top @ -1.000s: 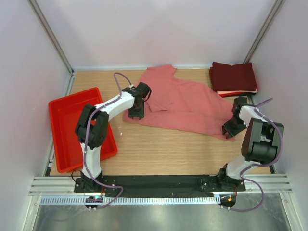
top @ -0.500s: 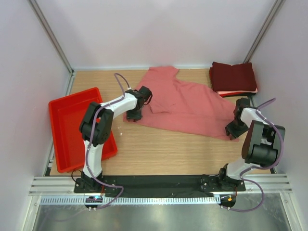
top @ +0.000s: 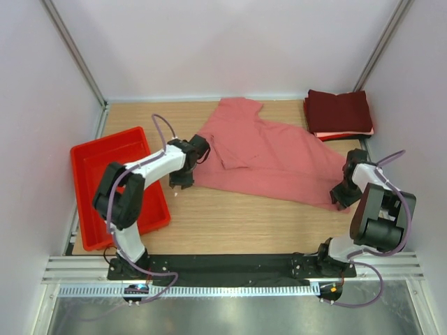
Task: Fold and stack the t-shirts
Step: Fold the tshirt
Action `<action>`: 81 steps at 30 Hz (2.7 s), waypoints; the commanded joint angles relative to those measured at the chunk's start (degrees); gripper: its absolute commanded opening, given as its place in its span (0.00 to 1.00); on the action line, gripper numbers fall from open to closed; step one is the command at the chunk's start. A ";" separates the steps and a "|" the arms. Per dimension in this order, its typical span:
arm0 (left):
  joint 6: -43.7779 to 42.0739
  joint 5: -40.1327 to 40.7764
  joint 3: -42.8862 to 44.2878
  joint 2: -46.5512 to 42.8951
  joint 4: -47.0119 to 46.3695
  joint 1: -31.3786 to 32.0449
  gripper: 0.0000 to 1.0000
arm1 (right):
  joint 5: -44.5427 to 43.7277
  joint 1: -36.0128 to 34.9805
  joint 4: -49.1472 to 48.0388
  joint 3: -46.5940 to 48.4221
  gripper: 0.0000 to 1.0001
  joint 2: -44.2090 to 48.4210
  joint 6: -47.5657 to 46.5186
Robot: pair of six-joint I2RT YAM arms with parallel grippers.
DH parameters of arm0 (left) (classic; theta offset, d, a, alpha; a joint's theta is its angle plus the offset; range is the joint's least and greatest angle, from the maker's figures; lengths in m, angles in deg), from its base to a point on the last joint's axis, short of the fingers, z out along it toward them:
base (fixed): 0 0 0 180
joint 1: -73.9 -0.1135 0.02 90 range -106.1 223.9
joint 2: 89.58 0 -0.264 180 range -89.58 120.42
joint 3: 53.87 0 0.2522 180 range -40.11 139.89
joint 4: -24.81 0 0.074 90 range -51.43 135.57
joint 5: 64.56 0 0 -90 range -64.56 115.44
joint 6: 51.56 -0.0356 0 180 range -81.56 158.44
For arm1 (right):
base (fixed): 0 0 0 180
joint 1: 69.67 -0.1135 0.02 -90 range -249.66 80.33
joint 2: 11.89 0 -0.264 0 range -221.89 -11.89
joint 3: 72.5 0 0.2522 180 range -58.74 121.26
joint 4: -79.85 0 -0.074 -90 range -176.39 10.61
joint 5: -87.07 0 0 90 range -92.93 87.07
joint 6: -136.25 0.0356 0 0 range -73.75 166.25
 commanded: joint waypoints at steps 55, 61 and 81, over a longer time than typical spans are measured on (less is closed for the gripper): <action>-5.88 -9.11 -3.50 -34.46 -13.86 -16.32 0.44 | -2.35 -60.64 -15.30 49.51 0.38 -37.82 -31.77; -5.53 -9.81 -3.50 -34.11 -14.03 -16.41 0.44 | -2.79 -60.82 -15.30 47.74 0.36 -38.26 -30.98; -4.47 -10.87 -5.17 -34.37 -15.00 -16.41 0.44 | -2.70 -61.34 -14.16 46.43 0.36 -31.84 -26.23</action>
